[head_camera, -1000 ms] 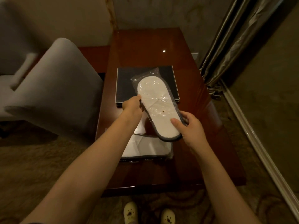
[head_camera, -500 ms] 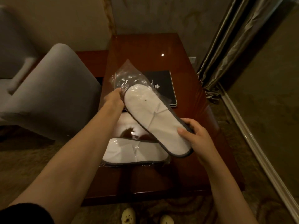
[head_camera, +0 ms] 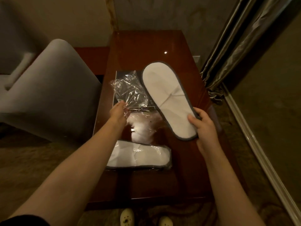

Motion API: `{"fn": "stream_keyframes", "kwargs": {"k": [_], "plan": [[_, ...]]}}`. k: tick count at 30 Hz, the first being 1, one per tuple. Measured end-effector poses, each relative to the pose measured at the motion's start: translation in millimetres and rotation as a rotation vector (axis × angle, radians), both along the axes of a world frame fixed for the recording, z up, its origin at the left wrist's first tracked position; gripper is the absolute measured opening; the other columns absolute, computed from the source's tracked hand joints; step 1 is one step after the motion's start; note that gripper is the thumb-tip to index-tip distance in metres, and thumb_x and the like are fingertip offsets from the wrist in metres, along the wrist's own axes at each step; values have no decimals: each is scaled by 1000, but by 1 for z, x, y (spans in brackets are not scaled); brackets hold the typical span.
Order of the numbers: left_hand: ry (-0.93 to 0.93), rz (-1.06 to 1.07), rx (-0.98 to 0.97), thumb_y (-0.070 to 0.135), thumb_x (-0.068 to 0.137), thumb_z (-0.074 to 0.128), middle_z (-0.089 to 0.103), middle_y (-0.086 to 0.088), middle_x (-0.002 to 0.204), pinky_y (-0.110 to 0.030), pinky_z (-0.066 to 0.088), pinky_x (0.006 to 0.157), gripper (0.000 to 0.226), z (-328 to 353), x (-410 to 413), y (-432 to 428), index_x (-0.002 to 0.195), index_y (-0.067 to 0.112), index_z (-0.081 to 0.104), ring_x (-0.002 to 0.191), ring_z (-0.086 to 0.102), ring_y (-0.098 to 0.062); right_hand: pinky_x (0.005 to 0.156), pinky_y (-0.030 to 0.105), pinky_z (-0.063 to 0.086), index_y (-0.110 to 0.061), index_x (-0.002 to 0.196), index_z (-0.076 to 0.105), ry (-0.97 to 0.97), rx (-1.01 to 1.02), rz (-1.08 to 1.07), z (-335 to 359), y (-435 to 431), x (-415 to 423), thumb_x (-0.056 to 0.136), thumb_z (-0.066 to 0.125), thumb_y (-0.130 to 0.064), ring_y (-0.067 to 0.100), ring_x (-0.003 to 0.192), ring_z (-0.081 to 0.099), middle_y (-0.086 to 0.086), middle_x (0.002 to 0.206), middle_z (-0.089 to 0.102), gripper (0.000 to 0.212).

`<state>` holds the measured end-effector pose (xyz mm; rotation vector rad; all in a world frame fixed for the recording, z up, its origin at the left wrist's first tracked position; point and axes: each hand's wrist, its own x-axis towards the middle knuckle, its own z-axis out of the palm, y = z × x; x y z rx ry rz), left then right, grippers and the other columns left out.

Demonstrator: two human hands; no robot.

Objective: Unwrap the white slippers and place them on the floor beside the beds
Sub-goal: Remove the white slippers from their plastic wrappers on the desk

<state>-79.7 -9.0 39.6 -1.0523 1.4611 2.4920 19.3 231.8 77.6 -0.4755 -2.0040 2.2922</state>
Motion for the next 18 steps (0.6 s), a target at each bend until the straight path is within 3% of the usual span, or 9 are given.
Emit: {"fn": "stream_keyframes", "kwargs": {"k": [4, 7, 11, 13, 15, 18], "plan": [[-12, -76, 133, 22, 98, 43, 56, -1, 85, -26, 47, 74, 19, -12, 6, 22, 87, 12, 56, 77, 55, -15, 68, 21, 50, -19, 108, 53, -41, 11, -8, -19, -13, -33, 89, 55, -7, 11, 84, 60, 0, 100, 62, 22], [-3, -131, 208, 31, 99, 38, 55, -4, 110, -36, 43, 98, 38, -20, 8, 36, 128, 8, 47, 105, 55, -22, 61, 18, 47, -20, 112, 53, -106, 76, 1, -38, -20, -54, 90, 55, -12, 9, 84, 58, 0, 103, 59, 24], [4, -213, 250, 41, 98, 35, 52, -5, 121, -37, 45, 94, 45, -30, 14, 45, 129, 10, 45, 121, 52, -24, 62, 19, 46, -17, 121, 53, -194, 206, 0, -66, -25, -74, 90, 55, -15, 15, 89, 58, 4, 111, 58, 31], [-19, -301, 157, 43, 98, 32, 41, -9, 143, -39, 38, 108, 56, -40, 17, 43, 142, 8, 30, 135, 39, -27, 73, 25, 47, -15, 124, 54, -218, 340, 1, -78, -27, -78, 90, 55, -16, 20, 99, 57, 6, 115, 59, 34], [-39, -381, 15, 41, 98, 33, 31, -14, 151, -40, 33, 113, 61, -45, 18, 38, 146, 6, 21, 137, 35, -29, 84, 31, 47, -13, 126, 54, -236, 532, 7, -87, -26, -79, 91, 54, -18, 24, 107, 56, 10, 121, 60, 36], [-30, -448, -250, 37, 97, 41, 53, -11, 124, -39, 37, 107, 53, -49, 26, 25, 142, 9, 33, 113, 51, -24, 92, 39, 46, -12, 125, 55, -270, 784, 42, -96, -24, -79, 92, 53, -23, 31, 112, 55, 13, 123, 60, 35]]}}
